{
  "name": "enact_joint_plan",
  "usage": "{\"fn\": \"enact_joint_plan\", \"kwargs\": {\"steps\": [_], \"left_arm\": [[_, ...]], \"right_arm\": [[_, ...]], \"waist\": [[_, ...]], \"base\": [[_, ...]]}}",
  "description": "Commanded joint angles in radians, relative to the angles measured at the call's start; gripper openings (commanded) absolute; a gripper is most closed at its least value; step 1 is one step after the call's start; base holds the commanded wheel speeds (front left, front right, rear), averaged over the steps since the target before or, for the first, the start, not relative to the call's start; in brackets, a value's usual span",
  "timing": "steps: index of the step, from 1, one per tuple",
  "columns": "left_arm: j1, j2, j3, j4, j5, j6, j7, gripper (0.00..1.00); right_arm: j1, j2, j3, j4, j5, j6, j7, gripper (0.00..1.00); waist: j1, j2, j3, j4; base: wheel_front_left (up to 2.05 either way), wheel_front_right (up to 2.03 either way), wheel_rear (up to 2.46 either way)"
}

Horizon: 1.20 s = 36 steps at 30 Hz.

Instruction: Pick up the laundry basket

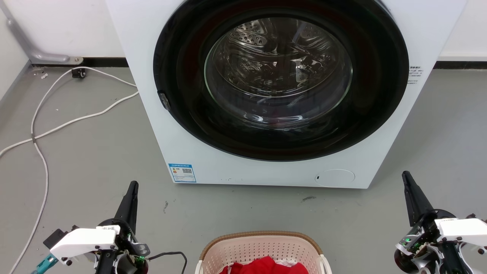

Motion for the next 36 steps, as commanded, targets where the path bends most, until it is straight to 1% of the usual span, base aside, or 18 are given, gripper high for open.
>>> {"fn": "enact_joint_plan", "kwargs": {"steps": [1, 36], "left_arm": [[-0.011, 0.0, 0.002, 0.001, 0.001, -0.003, 0.003, 0.0], [-0.011, -0.004, 0.008, 0.002, 0.008, -0.003, 0.008, 0.0]], "right_arm": [[-0.011, 0.004, -0.002, 0.001, -0.002, 0.0, 0.004, 0.0], [-0.011, 0.006, -0.005, 0.001, -0.006, 0.0, 0.007, 0.0]], "waist": [[0.0, -0.0001, 0.0, 0.0], [0.0, -0.0001, 0.0, 0.0]], "base": [[0.0, 0.0, 0.0], [0.0, 0.0, 0.0]]}}
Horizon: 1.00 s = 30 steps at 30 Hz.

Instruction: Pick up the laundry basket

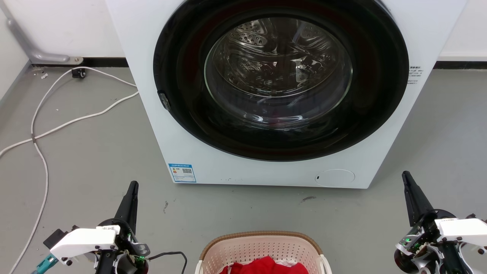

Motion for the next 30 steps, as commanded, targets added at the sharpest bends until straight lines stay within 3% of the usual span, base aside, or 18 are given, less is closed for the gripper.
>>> {"fn": "enact_joint_plan", "kwargs": {"steps": [1, 15, 16, 24, 30], "left_arm": [[-0.011, -0.001, 0.003, 0.002, 0.005, -0.003, 0.003, 0.0], [-0.011, -0.002, 0.005, 0.001, 0.006, -0.003, 0.005, 0.0], [0.0, -0.001, 0.002, 0.0, 0.001, 0.0, 0.0, 1.0], [0.021, -0.006, 0.0, 0.005, 0.046, 0.001, -0.028, 1.0], [0.025, -0.006, -0.012, -0.043, 0.197, 0.022, -0.057, 1.0]], "right_arm": [[-0.011, 0.004, -0.002, 0.001, -0.005, 0.0, 0.004, 0.0], [-0.011, 0.004, -0.003, 0.001, -0.006, 0.0, 0.005, 0.0], [0.0, 0.001, -0.001, 0.0, 0.0, 0.0, 0.0, 1.0], [0.027, 0.002, -0.001, 0.012, -0.028, 0.0, -0.028, 1.0], [0.036, 0.003, -0.005, -0.04, -0.194, 0.0, -0.057, 1.0]], "waist": [[-0.0001, 0.0, 0.0, 0.0], [-0.0001, 0.0, 0.0, 0.0], [-0.0001, 0.0, 0.0, 0.0], [-0.0001, 0.0, 0.001, -0.001], [-0.0001, 0.0, 0.003, -0.001]], "base": [[0.0, 0.0, 0.0], [0.0, 0.0, 0.0], [0.0, 0.0, 0.0], [0.0, 0.0, 0.0], [0.0, 0.0, 0.0]]}}
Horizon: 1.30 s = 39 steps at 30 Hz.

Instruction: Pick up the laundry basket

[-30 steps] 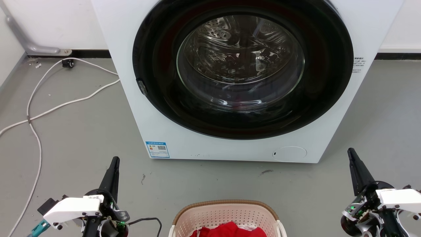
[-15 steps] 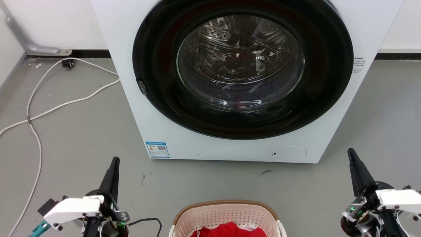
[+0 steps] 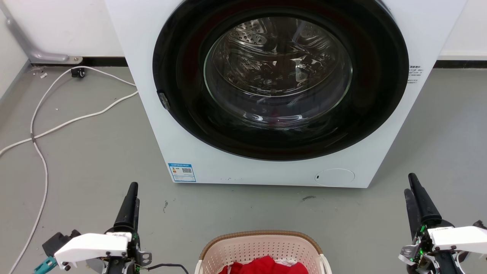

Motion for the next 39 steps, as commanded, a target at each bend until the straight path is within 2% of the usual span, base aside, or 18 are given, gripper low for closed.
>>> {"fn": "enact_joint_plan", "kwargs": {"steps": [1, 11, 23, 39], "left_arm": [[-0.011, 0.004, -0.008, -0.029, 0.042, 0.005, -0.01, 1.0], [0.001, 0.004, -0.067, -0.067, 0.28, 0.049, -0.054, 1.0], [0.016, 0.004, -0.092, -0.091, 0.467, 0.079, -0.1, 1.0], [0.046, 0.004, -0.115, -0.122, 0.665, 0.093, -0.153, 1.0]], "right_arm": [[-0.005, -0.002, 0.001, -0.032, -0.042, 0.0, -0.01, 1.0], [0.022, -0.002, 0.031, -0.102, -0.307, 0.0, -0.054, 1.0], [0.053, -0.002, 0.043, -0.124, -0.532, 0.0, -0.1, 1.0], [0.091, -0.001, 0.056, -0.163, -0.772, 0.0, -0.155, 1.0]], "waist": [[0.0001, 0.0, 0.0, 0.0], [0.0001, 0.0, 0.004, 0.0], [0.0001, 0.0, 0.006, 0.0], [0.0001, 0.0, 0.004, 0.002]], "base": [[0.0, 0.0, 0.0], [0.0, 0.0, 0.0], [0.0, 0.0, 0.0], [0.0, 0.0, 0.0]]}}
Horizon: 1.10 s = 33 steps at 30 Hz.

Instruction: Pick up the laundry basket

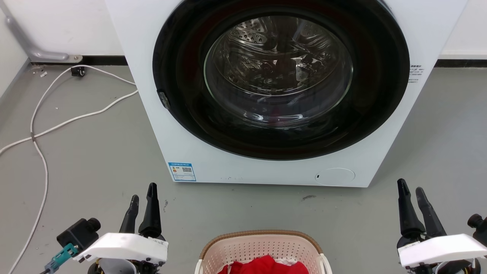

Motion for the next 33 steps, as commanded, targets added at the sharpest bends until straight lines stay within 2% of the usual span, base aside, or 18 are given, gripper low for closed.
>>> {"fn": "enact_joint_plan", "kwargs": {"steps": [1, 33], "left_arm": [[0.001, 0.003, -0.002, -0.019, 0.027, -0.003, -0.009, 1.0], [0.042, 0.003, -0.031, -0.051, 0.356, 0.031, -0.091, 1.0]], "right_arm": [[0.005, -0.001, -0.001, -0.021, -0.032, 0.0, -0.011, 1.0], [0.061, 0.0, 0.017, -0.098, -0.394, 0.0, -0.094, 1.0]], "waist": [[0.0, 0.0, 0.0, 0.0], [0.0, 0.0, 0.004, -0.002]], "base": [[0.0, 0.0, 0.0], [0.0, 0.0, 0.0]]}}
